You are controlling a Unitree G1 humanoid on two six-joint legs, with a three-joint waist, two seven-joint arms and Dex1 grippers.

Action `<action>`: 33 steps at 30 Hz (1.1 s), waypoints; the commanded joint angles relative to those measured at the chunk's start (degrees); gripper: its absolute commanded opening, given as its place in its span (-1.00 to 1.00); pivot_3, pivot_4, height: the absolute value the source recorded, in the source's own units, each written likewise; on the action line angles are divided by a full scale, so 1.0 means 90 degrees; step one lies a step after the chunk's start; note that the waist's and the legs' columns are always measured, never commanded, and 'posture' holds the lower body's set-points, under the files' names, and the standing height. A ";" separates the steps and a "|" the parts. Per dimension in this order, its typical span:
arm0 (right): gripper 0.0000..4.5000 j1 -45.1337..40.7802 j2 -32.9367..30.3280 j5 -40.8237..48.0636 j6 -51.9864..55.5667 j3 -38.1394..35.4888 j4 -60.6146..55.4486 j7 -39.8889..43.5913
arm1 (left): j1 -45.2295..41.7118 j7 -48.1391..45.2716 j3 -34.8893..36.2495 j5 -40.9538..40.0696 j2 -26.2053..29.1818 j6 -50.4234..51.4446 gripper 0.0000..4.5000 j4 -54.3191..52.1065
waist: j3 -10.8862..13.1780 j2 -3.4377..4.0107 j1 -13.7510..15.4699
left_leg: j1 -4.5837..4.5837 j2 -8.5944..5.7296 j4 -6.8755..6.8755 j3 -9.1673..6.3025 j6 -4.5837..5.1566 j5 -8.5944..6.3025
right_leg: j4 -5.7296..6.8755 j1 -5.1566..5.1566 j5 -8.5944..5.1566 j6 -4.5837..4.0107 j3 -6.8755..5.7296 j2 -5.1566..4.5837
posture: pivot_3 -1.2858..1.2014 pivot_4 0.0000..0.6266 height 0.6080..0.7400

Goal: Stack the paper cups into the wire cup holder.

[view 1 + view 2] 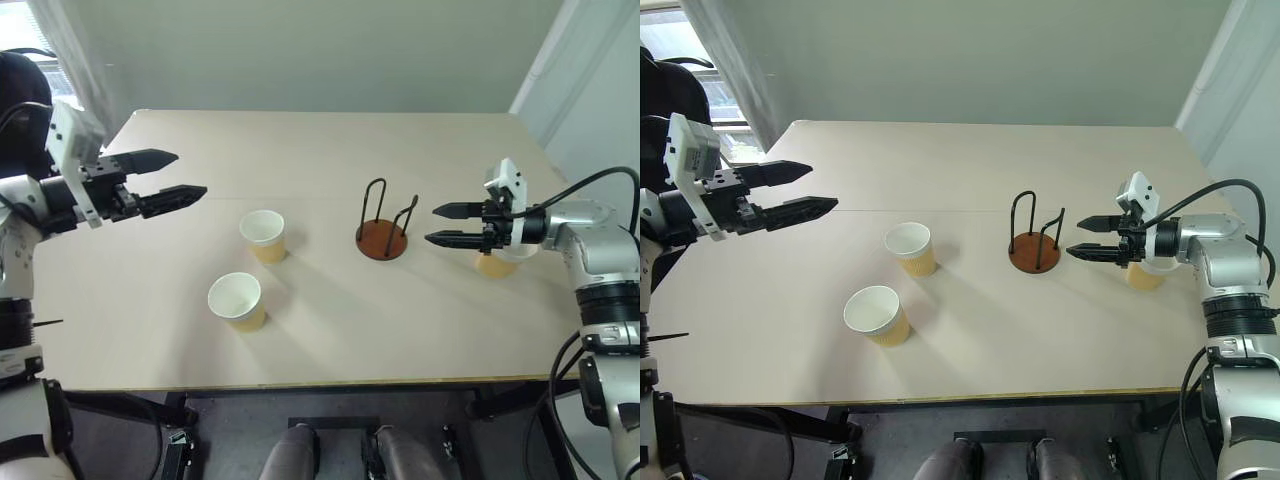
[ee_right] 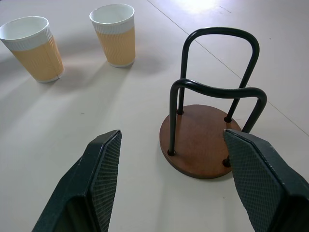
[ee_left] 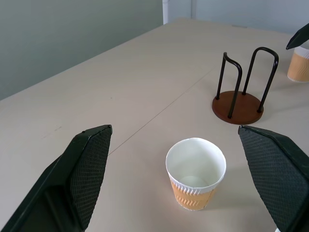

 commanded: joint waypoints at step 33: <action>0.50 0.0915 -0.0151 0.0200 0.1271 -0.0053 -0.1935 -0.1497 | -0.1441 -0.1792 -0.1309 0.0315 -0.0570 -0.0335 0.98 0.0343 | 0.0000 0.0000 -0.0023 | -0.0004 0.0002 -0.0001 0.0002 0.0006 0.0000 | -0.0009 -0.0001 0.0004 0.0015 0.0001 0.0002 | 0.03 -0.52 1.00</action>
